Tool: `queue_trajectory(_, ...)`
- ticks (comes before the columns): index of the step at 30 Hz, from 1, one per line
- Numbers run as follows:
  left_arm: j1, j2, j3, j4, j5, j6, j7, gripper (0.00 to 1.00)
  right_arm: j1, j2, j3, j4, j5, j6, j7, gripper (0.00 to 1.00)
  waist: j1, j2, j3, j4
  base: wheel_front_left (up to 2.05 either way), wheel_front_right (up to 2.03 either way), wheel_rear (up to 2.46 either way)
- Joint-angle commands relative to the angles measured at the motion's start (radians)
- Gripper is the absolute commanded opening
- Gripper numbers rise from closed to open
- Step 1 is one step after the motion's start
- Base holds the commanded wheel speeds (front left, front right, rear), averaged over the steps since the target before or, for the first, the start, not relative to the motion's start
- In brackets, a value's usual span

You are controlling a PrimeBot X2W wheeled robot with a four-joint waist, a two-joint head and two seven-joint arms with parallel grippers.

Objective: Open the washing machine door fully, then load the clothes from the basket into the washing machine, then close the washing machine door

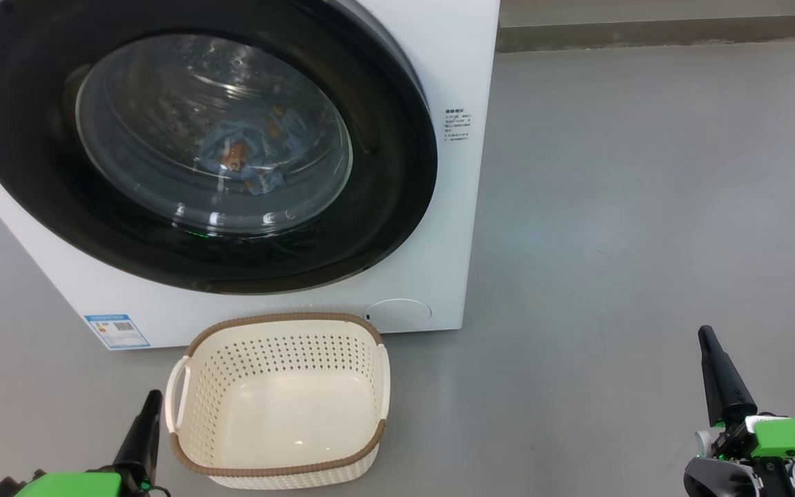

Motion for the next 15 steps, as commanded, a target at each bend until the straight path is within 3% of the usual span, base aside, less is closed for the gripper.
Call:
queue_trajectory(1, -0.048, 0.011, 0.035, -0.028, -0.004, 0.0, 0.005, 0.0, -0.011, -0.004, 0.017, -0.031, 0.011, 0.001, 0.009, 0.0, 0.0, -0.0001, 0.0, 0.0, 0.0, 0.0, 0.0)
queue_trajectory(15, -0.048, 0.011, 0.036, -0.028, -0.004, 0.0, 0.005, 0.0, -0.011, -0.004, 0.017, -0.031, 0.011, 0.001, 0.009, 0.0, 0.0, -0.0001, 0.0, 0.0, 0.0, 0.0, 0.0)
